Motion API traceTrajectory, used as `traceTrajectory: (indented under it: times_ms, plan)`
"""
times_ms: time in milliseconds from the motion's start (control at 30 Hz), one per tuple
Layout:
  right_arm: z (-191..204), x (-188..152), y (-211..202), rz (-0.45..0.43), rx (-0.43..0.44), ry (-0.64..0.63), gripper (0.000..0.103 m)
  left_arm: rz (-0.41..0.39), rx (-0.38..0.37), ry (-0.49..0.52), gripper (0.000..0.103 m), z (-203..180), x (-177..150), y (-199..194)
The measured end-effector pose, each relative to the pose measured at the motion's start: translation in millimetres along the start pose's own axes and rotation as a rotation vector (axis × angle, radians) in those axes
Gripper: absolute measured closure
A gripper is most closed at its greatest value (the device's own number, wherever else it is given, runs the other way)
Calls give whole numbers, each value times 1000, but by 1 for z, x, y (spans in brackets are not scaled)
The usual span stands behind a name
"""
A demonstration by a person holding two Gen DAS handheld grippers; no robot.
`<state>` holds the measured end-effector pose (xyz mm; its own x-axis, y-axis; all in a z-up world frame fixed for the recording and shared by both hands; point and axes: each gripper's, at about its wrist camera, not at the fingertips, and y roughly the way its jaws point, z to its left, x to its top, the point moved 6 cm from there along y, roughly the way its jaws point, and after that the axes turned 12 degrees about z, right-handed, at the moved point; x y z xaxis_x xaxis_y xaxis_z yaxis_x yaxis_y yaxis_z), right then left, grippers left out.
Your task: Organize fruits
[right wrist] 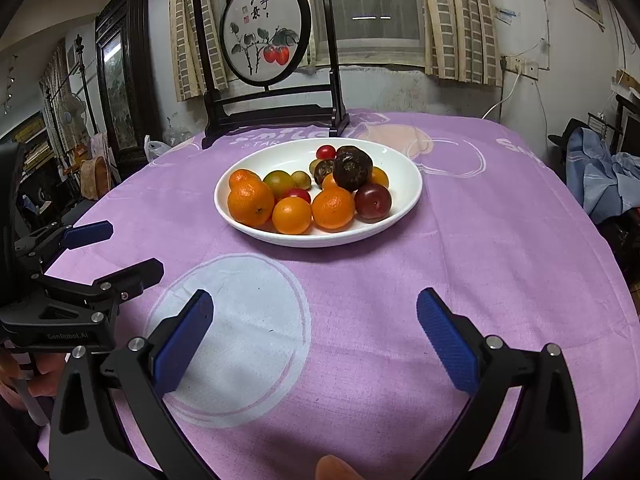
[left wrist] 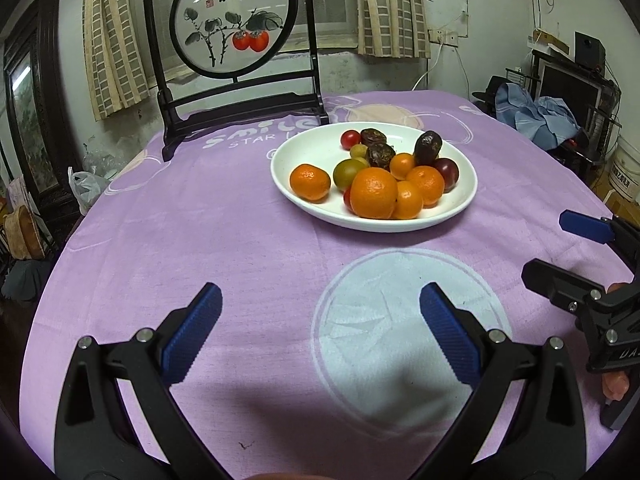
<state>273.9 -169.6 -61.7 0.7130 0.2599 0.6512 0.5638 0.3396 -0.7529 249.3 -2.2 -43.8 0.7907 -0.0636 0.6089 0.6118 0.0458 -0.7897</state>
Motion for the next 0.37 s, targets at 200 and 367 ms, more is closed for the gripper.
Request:
traceTrajectory:
  times_ms: [200, 367]
  plan:
    - [1, -1, 0, 4, -1, -4, 1, 0, 2, 0, 2, 1, 1, 1]
    - [2, 0, 0, 8, -6, -8, 1, 1, 1, -9, 2, 3, 1, 1]
